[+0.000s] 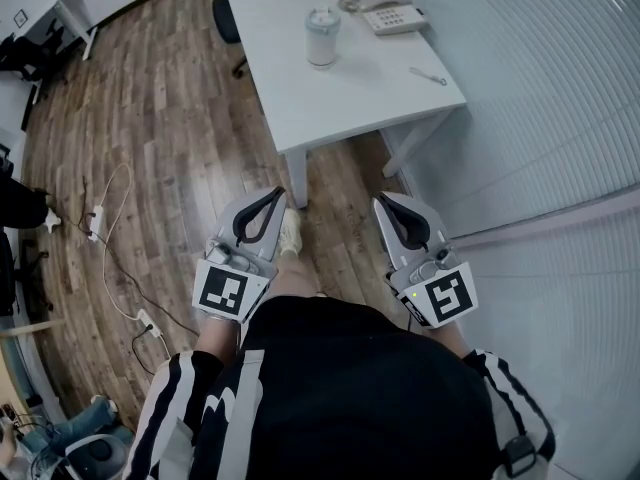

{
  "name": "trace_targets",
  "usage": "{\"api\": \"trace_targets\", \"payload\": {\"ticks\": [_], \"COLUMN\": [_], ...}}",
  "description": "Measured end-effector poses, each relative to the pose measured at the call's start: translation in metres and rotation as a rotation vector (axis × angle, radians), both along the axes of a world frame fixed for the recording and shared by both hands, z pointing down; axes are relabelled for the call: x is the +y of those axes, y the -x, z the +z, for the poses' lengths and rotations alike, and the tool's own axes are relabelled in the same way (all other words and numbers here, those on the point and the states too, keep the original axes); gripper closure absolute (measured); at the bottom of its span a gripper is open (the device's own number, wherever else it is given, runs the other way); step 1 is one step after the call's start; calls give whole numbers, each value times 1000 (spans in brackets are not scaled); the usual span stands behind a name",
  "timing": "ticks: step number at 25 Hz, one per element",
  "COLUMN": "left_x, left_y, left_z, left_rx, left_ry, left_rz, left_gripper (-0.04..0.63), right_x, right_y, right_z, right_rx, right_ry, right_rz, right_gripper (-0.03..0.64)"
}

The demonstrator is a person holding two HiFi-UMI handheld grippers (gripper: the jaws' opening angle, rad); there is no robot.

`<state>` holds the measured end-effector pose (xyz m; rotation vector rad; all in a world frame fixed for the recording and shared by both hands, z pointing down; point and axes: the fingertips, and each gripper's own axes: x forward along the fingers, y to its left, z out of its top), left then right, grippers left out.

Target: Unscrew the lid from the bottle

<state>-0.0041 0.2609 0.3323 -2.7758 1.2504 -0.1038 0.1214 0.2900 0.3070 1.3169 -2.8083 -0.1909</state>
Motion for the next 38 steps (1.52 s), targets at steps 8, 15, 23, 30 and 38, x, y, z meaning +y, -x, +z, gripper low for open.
{"api": "trace_targets", "payload": {"ticks": [8,15,23,30,38], "left_x": [-67,-133,-221,-292,-357], "left_y": [4,7,17,31,40], "left_z": [-3,3,-2,-3,7], "left_rx": [9,14,25,10,10], "left_ry": [0,9,22,29,53], "left_rz": [36,65,91,113,141], "left_gripper": [595,595,595,595,595], "right_x": [-65,-123,-210,-280,-345], "right_y": [0,7,24,33,38], "right_z": [-6,4,0,-3,1], "right_rx": [3,19,19,6,4], "right_ry": [-26,-3,6,8,20], "right_rz": [45,69,84,120,164], "right_gripper": [617,617,617,617,617]}}
